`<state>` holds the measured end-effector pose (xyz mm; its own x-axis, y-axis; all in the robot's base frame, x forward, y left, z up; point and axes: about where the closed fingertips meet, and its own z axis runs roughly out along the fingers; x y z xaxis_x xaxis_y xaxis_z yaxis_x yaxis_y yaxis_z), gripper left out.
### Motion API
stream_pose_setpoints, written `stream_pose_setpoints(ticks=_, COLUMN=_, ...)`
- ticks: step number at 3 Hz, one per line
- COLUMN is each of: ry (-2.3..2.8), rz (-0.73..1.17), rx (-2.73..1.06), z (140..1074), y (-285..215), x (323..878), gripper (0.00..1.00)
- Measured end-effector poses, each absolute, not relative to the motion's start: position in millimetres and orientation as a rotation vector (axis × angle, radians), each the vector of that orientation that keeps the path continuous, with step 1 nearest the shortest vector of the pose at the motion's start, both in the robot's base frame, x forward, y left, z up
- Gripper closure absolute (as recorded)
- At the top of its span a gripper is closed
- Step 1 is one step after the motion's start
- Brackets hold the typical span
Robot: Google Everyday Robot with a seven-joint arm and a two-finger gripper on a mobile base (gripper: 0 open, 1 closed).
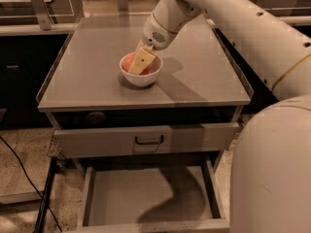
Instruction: Place apple into middle drawer
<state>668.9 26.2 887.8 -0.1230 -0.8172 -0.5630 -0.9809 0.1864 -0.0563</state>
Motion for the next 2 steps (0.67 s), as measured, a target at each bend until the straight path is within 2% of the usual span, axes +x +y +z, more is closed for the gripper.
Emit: stream_pose_setpoints(ticks=2, ry=2.0, rz=0.451, rx=-1.71, z=875.2, y=29.5, x=665.9, gripper=0.38)
